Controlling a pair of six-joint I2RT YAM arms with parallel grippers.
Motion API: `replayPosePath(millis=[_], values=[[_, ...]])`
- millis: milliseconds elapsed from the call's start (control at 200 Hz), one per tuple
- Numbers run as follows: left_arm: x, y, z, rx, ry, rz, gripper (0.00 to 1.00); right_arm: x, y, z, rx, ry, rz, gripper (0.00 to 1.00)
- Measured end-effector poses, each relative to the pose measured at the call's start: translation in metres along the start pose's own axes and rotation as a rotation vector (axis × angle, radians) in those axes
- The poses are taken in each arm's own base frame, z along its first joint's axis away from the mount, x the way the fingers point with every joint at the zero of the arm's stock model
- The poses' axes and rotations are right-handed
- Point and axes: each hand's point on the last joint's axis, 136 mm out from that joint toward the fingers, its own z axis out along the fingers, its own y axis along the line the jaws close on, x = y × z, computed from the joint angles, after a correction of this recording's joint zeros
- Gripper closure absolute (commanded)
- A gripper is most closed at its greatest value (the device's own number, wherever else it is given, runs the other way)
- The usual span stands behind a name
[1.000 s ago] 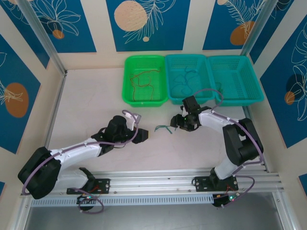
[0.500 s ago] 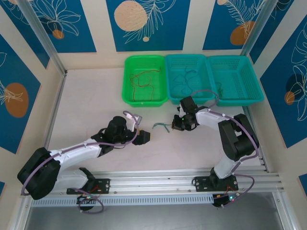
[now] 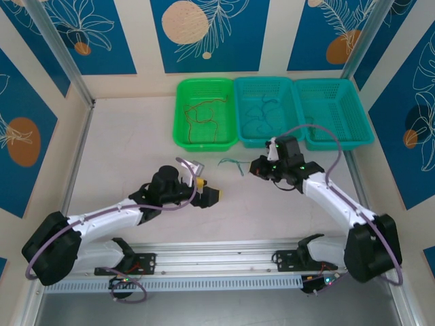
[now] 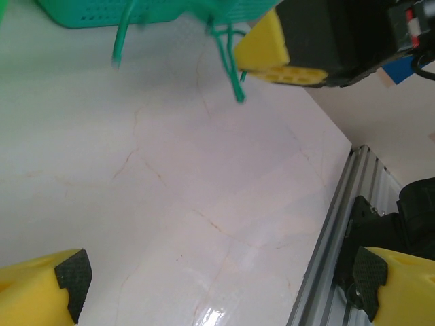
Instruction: Untangle the cables
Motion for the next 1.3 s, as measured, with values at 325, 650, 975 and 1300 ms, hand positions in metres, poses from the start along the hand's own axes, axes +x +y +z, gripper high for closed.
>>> replayPosePath(millis=[325,650,975,1300], values=[[0.002,0.002,-0.009,-0.035,-0.043,0.027,0.00,-0.070,-0.044,-0.047,-0.095,-0.260,0.389,1.00],[-0.013,-0.004,-0.025,-0.051,-0.121,0.047,0.00,-0.165,-0.094,-0.106,-0.118,-0.541,0.622,1.00],[-0.012,-0.002,-0.033,-0.075,-0.131,0.045,0.00,-0.249,-0.167,-0.098,-0.006,-0.621,0.760,1.00],[-0.008,0.033,-0.051,-0.285,-0.155,0.017,0.00,-0.284,-0.204,-0.085,0.116,-0.613,0.731,0.63]])
